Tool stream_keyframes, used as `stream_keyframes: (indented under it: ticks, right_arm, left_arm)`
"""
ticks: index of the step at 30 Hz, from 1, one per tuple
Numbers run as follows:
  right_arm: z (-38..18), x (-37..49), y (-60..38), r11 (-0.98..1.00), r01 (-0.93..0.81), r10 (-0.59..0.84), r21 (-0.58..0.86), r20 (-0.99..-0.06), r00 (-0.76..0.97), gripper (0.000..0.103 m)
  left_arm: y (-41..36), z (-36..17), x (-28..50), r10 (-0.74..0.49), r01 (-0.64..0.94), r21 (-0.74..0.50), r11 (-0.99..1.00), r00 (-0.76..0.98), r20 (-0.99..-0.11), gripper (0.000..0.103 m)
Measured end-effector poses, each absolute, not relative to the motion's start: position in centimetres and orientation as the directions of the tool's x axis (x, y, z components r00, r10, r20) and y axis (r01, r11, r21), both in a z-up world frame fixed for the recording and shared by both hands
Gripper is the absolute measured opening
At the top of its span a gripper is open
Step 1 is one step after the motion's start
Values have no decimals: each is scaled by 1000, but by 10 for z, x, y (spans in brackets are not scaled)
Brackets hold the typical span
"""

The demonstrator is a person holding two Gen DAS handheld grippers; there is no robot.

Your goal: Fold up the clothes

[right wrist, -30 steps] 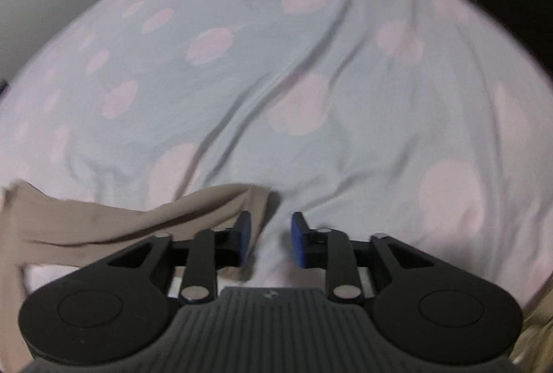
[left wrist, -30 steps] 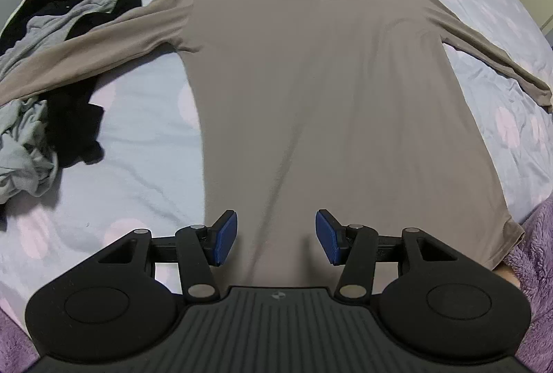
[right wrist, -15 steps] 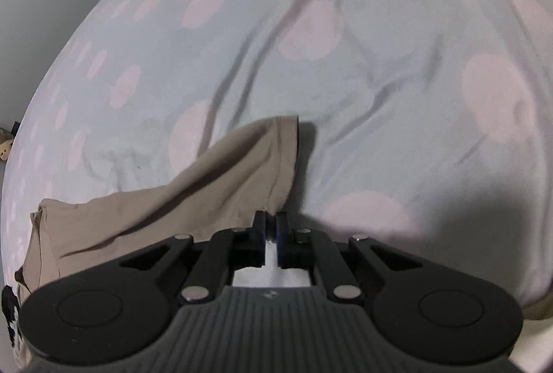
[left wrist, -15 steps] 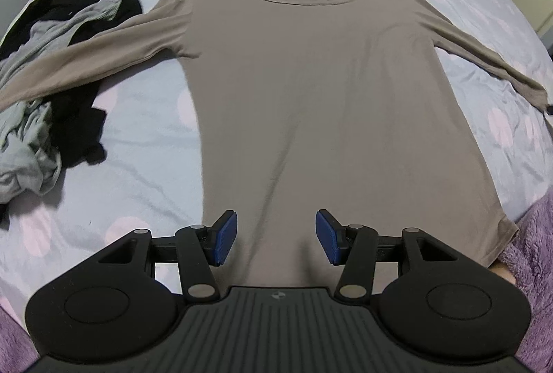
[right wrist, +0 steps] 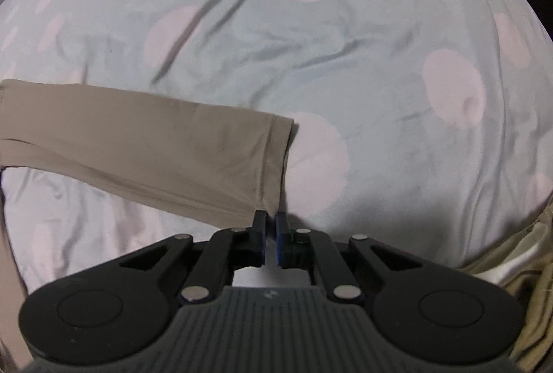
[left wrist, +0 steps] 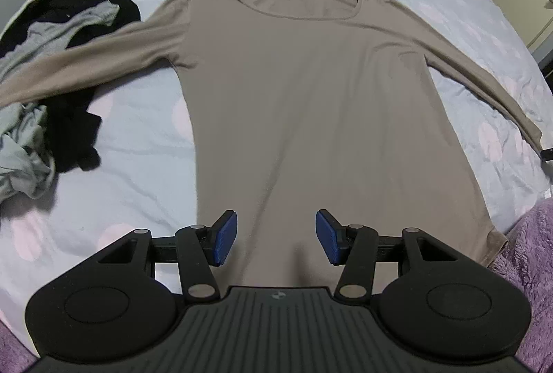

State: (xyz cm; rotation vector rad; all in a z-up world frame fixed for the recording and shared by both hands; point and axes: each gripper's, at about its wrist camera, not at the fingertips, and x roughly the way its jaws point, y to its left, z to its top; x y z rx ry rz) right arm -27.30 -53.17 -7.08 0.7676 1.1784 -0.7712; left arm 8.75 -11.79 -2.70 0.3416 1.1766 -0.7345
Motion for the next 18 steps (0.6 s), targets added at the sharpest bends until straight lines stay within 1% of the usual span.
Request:
stream_keyframes:
  ticks: [1,6,14,18]
  right_arm:
    - [-69,-272,-532,525,845,-126,105,-972,199,24]
    - [-50,-271,-530,532,843,-195,78,-958,212,31]
    - [-42,-273,-529,496,866,-263,60,-940,215,33]
    - [-39,-257,-513,528,843,-264,106,-922,282,33]
  left_arm:
    - [-115,-25,88,-340,678,-124,725,196,-920,48]
    - [-97,-19,101,-306,644,-88,760,235,-923,48]
    - [-52,-4,144,-199,535,55,843,406,-892,48]
    - [-21,7,173,-147,453,95,886,470,-870,48]
